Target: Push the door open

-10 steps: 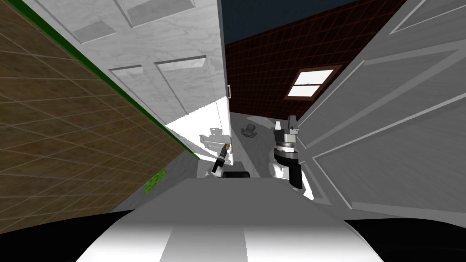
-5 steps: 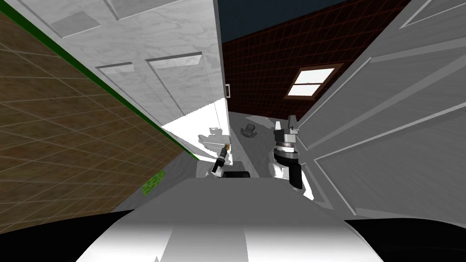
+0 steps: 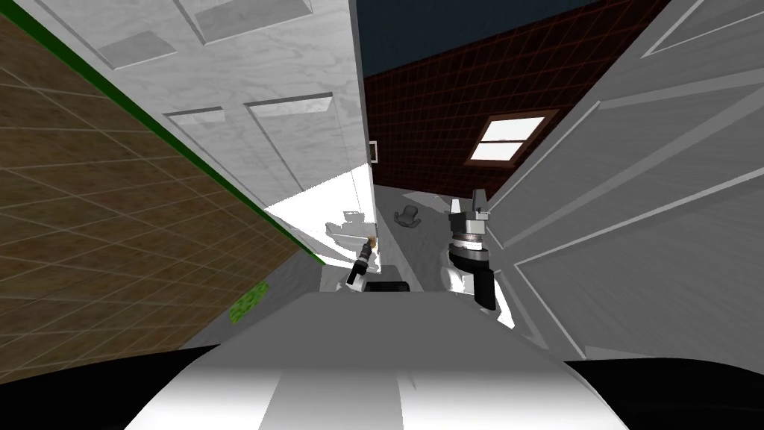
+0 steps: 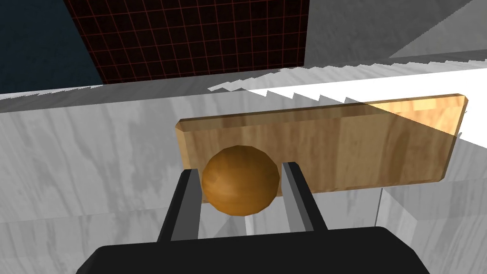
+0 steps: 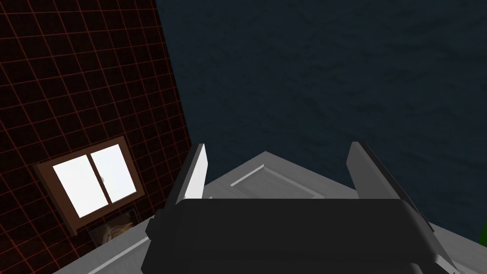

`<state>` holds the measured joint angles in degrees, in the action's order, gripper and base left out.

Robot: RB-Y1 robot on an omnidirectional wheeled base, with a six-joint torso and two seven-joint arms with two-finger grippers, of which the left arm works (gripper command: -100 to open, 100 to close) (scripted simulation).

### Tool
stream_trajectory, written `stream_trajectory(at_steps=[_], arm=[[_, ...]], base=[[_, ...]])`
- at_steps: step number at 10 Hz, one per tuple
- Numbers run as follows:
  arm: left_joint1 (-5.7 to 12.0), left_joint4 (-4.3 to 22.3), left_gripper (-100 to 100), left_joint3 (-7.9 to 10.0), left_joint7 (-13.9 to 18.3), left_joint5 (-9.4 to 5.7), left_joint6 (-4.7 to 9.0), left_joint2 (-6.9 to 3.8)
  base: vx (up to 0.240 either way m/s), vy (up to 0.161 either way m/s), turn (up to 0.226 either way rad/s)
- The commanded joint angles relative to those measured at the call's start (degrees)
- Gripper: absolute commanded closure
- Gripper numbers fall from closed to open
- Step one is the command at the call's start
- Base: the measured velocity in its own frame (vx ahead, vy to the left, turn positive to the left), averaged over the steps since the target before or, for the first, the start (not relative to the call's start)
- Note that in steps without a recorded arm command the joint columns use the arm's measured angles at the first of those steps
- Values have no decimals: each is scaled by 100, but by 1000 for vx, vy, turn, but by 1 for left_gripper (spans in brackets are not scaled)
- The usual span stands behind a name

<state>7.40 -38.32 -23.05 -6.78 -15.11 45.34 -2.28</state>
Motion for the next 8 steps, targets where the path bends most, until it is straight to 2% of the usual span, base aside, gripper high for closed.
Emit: stream_trajectory(at_steps=[1, 5, 6, 7, 8], arm=[[58, -4, 100, 104, -22, -36, 26, -49], [79, 35, 100, 373, -73, -133, 40, -148], [79, 35, 100, 373, -73, -133, 40, -148], [89, 54, 100, 499, -96, -178, 46, -182], [93, 60, 100, 543, -105, -194, 48, -192]], base=[[146, -56, 35], [197, -92, 45], [149, -78, 49], [151, -90, 77], [151, -106, 57]])
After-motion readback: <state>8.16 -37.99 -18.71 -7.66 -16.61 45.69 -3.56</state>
